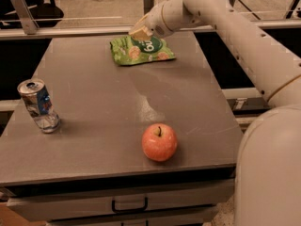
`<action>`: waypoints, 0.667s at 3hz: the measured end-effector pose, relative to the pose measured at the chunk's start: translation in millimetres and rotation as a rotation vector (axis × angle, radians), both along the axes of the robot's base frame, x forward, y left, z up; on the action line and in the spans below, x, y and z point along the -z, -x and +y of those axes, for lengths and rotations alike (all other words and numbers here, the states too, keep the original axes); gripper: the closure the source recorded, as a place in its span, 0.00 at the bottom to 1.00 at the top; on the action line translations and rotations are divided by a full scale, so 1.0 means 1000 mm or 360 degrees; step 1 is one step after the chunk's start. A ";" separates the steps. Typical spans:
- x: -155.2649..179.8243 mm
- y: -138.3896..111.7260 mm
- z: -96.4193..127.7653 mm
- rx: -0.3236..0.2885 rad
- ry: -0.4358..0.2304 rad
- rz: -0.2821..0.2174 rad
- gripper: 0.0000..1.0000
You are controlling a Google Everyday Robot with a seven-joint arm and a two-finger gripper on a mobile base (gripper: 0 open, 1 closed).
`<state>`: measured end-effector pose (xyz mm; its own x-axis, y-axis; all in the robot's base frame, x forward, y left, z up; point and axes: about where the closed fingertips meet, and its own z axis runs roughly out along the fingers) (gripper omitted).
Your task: Move green rice chip bag near redbull can
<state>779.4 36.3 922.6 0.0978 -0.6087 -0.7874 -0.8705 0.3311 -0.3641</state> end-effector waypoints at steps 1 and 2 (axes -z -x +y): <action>-0.042 0.022 0.005 -0.0065 -0.0006 -0.0112 1.00; -0.042 0.022 0.005 -0.0065 -0.0006 -0.0112 1.00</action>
Offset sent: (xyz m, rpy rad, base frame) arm -0.0182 0.0036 0.0345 0.0038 -0.0576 0.0339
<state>757.4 41.1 964.7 0.1776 -0.6001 -0.7800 -0.8556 0.2974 -0.4237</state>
